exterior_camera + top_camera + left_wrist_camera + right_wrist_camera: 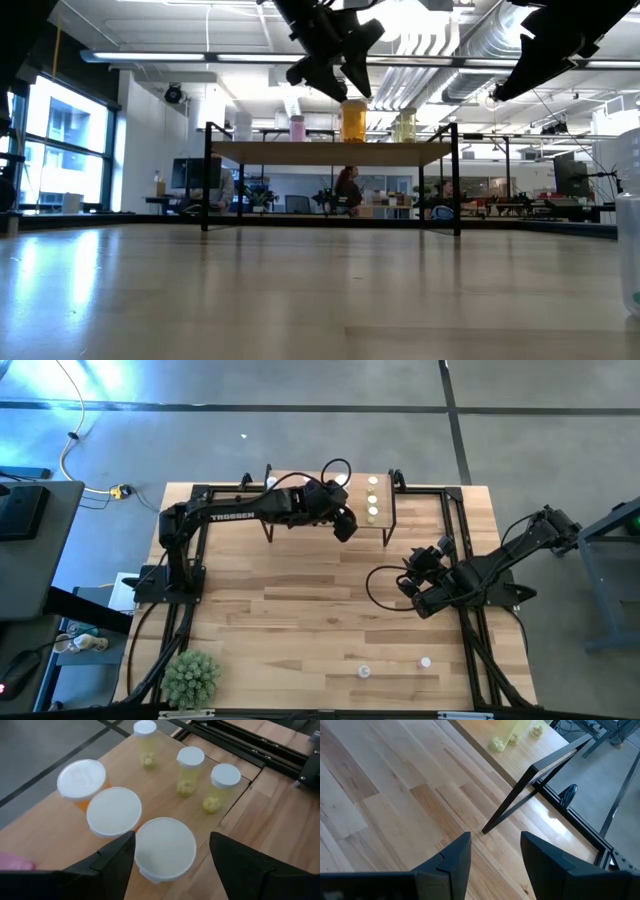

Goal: Pick and place medicine bottles onto shelf by color
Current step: Put the pink pill bottle on the shelf aligned with the other pink pill bottle

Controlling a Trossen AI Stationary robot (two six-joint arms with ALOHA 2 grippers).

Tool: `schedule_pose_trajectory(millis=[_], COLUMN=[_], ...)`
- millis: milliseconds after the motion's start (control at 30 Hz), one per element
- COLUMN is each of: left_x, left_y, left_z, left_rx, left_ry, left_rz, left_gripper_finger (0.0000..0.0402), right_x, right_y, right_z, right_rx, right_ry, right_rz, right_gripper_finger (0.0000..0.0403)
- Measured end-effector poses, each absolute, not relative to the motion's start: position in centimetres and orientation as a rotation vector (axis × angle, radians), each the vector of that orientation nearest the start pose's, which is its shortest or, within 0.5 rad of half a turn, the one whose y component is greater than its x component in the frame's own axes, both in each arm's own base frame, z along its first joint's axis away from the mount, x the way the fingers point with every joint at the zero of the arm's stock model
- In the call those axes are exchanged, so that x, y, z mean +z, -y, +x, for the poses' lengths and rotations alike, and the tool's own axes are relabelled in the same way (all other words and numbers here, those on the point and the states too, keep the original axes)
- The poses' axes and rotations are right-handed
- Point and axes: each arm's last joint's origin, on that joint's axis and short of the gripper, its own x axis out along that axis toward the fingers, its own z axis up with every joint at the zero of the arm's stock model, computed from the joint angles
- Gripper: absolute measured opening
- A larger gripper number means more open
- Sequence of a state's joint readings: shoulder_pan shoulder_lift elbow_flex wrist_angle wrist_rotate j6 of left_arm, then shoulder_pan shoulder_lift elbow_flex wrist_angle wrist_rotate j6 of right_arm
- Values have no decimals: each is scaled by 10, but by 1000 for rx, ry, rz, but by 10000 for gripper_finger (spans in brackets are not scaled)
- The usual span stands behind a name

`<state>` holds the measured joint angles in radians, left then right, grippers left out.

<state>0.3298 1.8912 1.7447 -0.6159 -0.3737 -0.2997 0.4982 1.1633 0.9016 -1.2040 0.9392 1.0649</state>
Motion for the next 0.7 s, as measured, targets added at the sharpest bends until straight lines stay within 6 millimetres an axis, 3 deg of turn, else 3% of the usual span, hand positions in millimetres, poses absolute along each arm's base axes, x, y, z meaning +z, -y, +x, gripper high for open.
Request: schedule_pose_trajectory(millis=[367,700], left_x=[317,363], left_y=[-146,-130], left_z=[395,362], left_rx=[765,710], left_ry=[-668,-634], left_rz=[-219,-181], left_gripper_finger=[245,245], right_x=[256,256], right_y=[-64,-64], right_z=[166,167], right_rx=[-834,-830], right_ry=[-740,-733], right_rz=[-24,-13], right_gripper_finger=[163,163])
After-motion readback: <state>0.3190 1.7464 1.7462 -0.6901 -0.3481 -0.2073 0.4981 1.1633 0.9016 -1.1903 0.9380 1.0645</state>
